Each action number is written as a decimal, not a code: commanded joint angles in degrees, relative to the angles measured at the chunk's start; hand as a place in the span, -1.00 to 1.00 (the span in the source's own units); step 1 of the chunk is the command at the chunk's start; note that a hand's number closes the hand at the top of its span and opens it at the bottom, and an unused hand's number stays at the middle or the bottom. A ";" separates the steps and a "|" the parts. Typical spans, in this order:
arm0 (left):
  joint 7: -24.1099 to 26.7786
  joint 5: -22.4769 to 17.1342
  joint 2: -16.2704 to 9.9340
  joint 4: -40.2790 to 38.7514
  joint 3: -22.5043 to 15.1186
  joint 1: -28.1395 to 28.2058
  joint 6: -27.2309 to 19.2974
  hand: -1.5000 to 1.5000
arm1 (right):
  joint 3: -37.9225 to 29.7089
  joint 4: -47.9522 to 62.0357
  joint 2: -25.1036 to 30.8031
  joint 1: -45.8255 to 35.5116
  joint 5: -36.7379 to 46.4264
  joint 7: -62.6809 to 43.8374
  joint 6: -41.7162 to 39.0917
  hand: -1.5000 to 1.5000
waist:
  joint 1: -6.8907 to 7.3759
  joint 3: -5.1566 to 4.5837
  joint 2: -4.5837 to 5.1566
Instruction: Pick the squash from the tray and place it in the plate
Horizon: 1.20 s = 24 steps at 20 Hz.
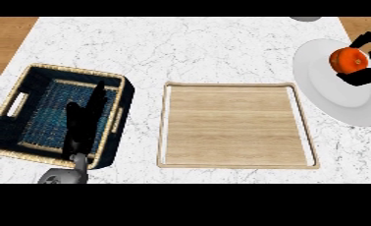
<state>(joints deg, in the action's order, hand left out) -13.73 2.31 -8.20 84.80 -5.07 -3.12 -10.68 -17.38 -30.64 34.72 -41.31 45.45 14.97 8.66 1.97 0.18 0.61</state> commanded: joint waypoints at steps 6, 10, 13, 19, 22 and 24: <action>2.54 0.66 0.22 -1.86 0.01 -0.25 0.45 0.00 | 2.83 16.42 3.46 -4.46 4.08 1.95 -9.36 1.00 | 1.37 0.02 0.72; -0.06 0.55 -0.60 -1.66 1.05 -3.16 0.63 0.00 | 2.19 19.17 5.65 -4.43 3.18 10.01 -13.78 -1.00 | 0.52 0.05 0.50; 3.40 0.99 1.37 -3.61 -0.23 0.54 0.09 0.00 | 0.40 18.93 4.65 -2.43 0.91 18.10 -13.40 -1.00 | 0.27 0.07 0.44; 1.07 -0.09 0.23 -1.12 1.39 -0.79 0.18 0.00 | -12.98 19.51 6.66 -6.96 -13.44 24.59 -22.76 -1.00 | -0.59 0.14 -0.06; 0.77 -0.24 -0.44 -0.92 1.45 -0.15 0.90 0.00 | -17.80 21.91 8.66 -6.66 -18.32 24.36 -27.25 -1.00 | -0.26 0.13 0.18; 1.71 -0.13 -0.15 -1.82 1.69 -0.08 0.64 0.00 | -19.16 23.10 9.38 -4.47 -19.81 25.96 -29.64 -1.00 | -0.23 0.11 0.35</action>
<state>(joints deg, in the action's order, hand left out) -12.62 2.17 -7.91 83.82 -3.92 -4.03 -10.28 -31.80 -9.55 42.27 -47.08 30.64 38.76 -15.97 1.77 0.43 0.75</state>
